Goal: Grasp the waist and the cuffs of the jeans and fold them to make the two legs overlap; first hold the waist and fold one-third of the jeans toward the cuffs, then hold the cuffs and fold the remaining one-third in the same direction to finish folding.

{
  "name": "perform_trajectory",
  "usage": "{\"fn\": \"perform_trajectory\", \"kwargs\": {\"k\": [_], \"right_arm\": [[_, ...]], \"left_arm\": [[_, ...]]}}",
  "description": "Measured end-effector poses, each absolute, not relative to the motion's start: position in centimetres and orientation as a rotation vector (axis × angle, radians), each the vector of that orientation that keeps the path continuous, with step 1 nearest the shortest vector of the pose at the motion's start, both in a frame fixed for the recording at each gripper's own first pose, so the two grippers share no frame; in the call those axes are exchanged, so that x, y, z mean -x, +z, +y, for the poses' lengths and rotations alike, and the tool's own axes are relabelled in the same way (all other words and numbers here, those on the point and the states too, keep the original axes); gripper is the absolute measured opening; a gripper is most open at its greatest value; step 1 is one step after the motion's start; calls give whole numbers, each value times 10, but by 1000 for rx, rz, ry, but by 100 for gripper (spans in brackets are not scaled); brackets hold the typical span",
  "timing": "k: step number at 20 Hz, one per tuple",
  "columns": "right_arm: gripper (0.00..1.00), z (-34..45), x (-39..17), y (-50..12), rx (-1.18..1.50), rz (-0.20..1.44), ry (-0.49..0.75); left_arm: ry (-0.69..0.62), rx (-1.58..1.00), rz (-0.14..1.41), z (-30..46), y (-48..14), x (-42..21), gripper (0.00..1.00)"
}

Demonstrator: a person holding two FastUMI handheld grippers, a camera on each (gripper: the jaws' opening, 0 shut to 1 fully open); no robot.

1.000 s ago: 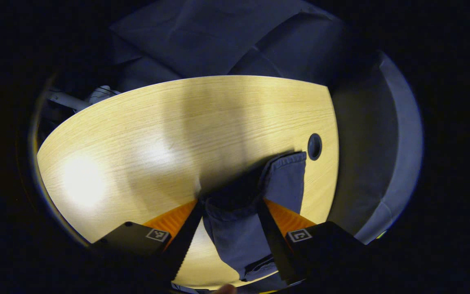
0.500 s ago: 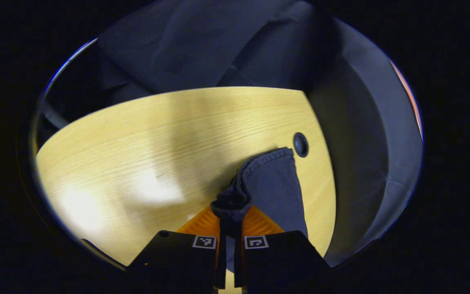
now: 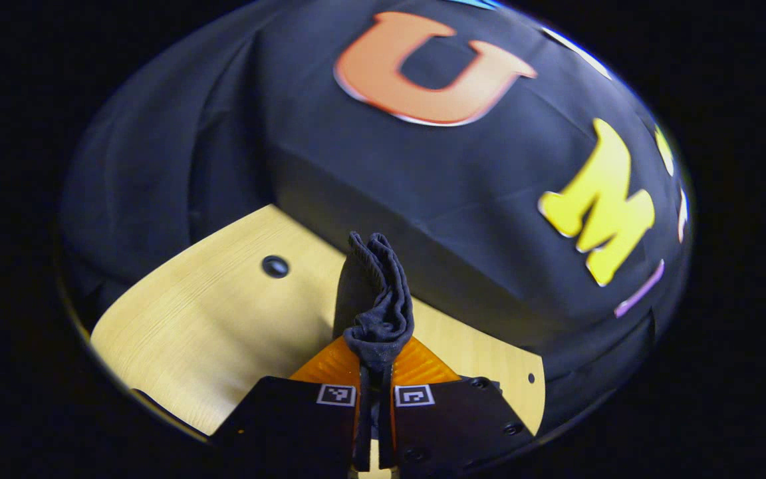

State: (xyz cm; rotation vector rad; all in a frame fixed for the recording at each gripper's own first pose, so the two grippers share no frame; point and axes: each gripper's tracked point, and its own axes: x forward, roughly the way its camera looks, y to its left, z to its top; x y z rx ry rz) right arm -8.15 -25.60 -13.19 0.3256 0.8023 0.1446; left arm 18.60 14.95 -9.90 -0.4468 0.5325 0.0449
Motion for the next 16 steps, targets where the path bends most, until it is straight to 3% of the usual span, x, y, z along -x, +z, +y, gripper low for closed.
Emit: {"fn": "perform_trajectory", "kwargs": {"k": [4,7,13,14,16], "right_arm": [[91,-279,109,-123,-241,778,111],[95,-300,124,-121,-236,772,68],[95,-373,134,-122,-177,735,-104],[92,-381,131,-121,-164,724,-118],[95,-389,125,-119,-153,712,-120]], "left_arm": [[-155,300,465,11,-82,-173,7],[-231,222,505,-65,-133,-168,7],[-196,55,545,-108,-224,-164,8],[-183,34,556,-111,-236,-163,7],[-151,28,592,-117,-256,-163,8]]}}
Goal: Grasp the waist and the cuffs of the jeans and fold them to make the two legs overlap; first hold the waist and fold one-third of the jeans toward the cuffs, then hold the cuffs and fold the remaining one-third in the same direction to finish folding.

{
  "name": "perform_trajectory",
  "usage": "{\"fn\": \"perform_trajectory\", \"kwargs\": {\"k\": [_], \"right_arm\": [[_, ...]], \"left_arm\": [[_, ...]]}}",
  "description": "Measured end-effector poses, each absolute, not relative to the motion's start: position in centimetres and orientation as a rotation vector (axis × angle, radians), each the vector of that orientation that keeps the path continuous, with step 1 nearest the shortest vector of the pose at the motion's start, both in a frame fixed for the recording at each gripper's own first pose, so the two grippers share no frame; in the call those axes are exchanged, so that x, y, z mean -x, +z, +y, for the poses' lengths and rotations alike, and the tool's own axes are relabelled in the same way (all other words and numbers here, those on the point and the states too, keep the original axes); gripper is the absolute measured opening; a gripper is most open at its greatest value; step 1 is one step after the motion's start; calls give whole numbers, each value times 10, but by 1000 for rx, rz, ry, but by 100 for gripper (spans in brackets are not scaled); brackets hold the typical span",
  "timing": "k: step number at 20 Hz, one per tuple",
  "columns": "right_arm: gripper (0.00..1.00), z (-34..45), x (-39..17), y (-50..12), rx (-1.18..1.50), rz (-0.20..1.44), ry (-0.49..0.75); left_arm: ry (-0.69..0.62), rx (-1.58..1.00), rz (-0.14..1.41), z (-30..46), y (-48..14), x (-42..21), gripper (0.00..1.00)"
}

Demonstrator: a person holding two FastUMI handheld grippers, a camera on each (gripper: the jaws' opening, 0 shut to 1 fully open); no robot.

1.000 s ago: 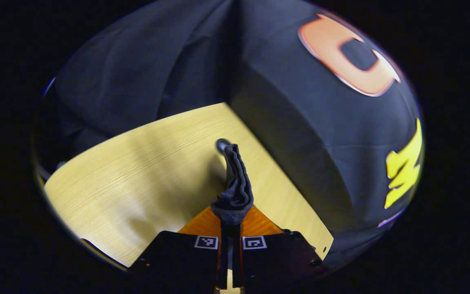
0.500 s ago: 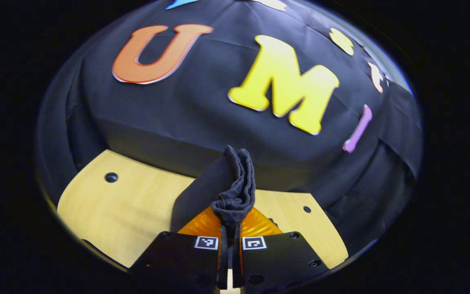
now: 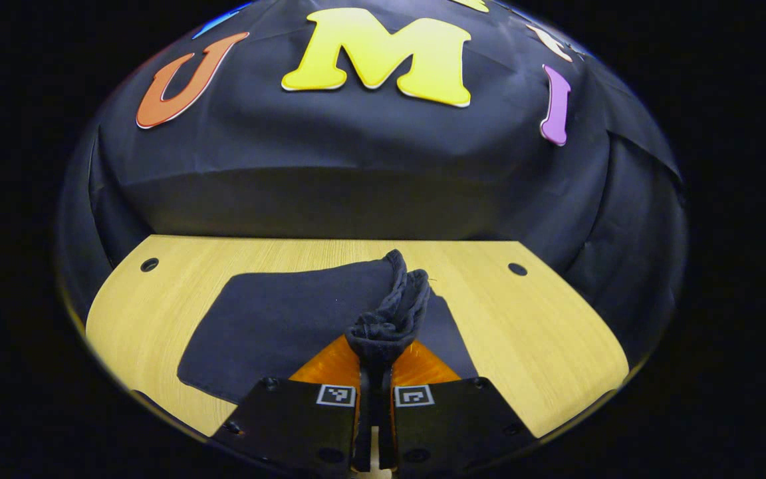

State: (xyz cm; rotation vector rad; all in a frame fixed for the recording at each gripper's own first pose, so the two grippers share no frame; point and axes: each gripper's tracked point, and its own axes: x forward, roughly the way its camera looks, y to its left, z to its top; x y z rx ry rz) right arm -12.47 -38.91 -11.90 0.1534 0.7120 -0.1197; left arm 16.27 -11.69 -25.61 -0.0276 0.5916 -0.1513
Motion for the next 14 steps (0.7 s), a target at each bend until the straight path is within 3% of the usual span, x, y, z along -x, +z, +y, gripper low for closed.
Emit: {"fn": "perform_trajectory", "kwargs": {"k": [5,6,11,14], "right_arm": [[95,-393,103,-134,-131,725,-49],[93,-391,97,-137,-134,727,-29],[93,-372,60,-138,-128,698,78],[95,-348,39,-110,-107,606,124]], "left_arm": [[-66,82,689,-122,-291,-153,13],[-40,89,714,-121,-295,-149,7],[-47,123,729,-131,-275,-136,99],[-76,128,634,-122,-217,-124,100]]}}
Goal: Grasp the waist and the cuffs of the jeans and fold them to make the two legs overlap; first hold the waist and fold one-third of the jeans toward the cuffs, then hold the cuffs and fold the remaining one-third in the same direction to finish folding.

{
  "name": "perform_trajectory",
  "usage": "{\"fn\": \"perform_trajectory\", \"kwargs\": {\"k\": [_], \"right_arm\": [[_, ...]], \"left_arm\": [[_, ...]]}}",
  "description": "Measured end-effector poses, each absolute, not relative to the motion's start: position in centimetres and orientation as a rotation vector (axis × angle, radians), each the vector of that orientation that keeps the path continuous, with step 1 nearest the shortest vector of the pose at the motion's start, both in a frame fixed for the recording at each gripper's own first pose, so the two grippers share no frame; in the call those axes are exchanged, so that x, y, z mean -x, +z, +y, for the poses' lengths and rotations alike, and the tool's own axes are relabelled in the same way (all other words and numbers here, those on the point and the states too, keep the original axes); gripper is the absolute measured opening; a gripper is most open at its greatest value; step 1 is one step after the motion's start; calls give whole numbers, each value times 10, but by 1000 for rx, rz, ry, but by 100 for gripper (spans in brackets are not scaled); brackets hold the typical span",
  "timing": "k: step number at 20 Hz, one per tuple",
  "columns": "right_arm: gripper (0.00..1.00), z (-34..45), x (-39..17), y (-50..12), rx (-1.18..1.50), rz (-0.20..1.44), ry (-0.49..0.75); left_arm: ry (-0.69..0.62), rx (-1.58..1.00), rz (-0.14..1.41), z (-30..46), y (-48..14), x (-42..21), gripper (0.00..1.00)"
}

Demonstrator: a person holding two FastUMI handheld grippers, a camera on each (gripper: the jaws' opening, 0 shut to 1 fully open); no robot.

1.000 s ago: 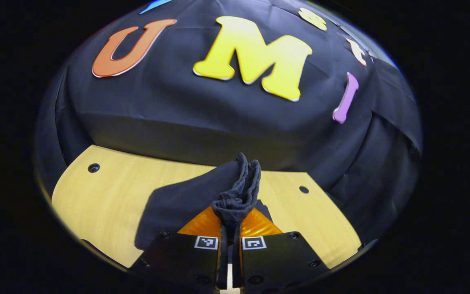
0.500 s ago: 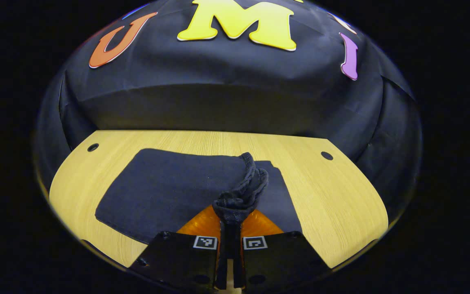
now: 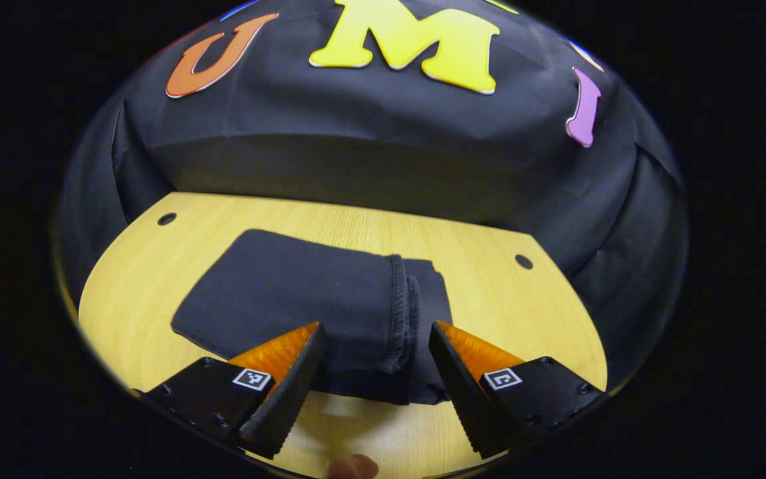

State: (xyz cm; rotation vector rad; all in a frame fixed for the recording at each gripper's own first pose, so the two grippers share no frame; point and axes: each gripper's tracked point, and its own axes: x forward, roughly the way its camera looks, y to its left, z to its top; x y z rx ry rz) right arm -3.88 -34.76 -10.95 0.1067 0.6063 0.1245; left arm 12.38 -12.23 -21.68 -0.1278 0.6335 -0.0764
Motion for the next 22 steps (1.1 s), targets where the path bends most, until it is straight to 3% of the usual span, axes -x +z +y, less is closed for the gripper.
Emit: {"fn": "perform_trajectory", "kwargs": {"k": [13,18,22], "right_arm": [[93,-227,44,64,8,163,99],[96,-200,72,127,12,-71,51],[94,-174,82,127,4,-82,110]], "left_arm": [[-70,23,66,5,92,-1,98],[-29,87,-43,42,134,50,97],[-2,103,-50,51,138,58,98]]}}
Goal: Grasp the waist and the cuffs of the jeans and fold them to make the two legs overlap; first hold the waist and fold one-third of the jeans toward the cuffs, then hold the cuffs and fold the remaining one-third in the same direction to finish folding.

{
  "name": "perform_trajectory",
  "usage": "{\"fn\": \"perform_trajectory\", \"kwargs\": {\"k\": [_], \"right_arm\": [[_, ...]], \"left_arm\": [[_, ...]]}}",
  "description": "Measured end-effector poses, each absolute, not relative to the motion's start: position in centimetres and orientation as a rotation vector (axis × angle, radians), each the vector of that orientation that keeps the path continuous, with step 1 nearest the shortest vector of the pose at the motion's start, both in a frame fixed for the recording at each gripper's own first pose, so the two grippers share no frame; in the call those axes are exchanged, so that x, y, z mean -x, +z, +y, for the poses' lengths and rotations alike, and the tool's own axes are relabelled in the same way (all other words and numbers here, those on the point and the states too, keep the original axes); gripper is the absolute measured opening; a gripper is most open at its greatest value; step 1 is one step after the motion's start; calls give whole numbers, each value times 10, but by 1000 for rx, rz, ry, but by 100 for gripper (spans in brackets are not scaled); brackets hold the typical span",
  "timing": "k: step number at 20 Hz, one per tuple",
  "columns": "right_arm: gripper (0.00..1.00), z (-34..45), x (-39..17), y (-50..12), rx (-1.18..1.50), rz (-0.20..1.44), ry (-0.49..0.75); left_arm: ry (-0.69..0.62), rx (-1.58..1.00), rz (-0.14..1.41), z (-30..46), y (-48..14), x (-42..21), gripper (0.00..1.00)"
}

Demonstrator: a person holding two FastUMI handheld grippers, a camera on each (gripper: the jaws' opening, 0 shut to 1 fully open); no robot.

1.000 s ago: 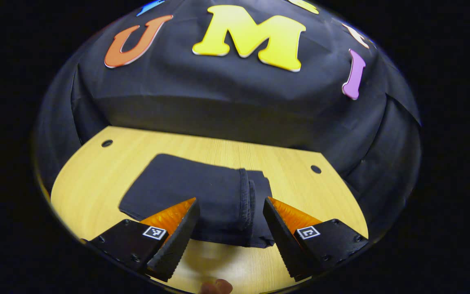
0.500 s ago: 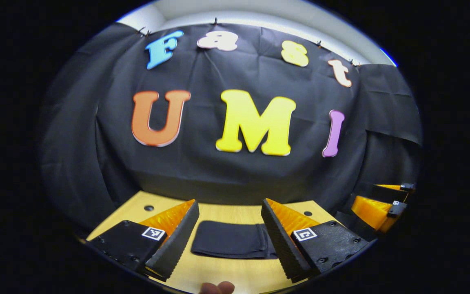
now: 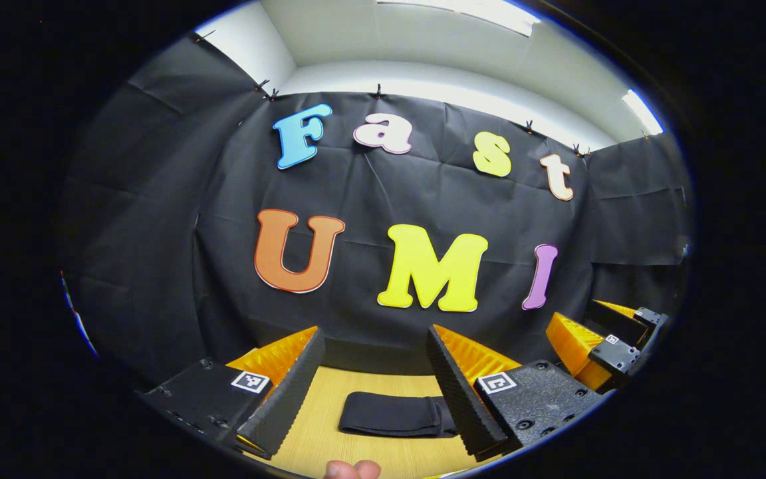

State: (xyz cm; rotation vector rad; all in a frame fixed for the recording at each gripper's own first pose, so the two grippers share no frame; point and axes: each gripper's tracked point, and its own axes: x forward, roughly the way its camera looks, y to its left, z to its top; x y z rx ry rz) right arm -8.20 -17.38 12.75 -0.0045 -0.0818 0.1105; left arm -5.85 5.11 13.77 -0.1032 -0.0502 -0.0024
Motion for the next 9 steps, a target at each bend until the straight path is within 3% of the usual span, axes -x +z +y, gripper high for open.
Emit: {"fn": "perform_trajectory", "kwargs": {"k": [9], "right_arm": [[94,-171,87,118,17,-40,128]], "left_arm": [[-17,108,-30,51,131,64,98]]}}
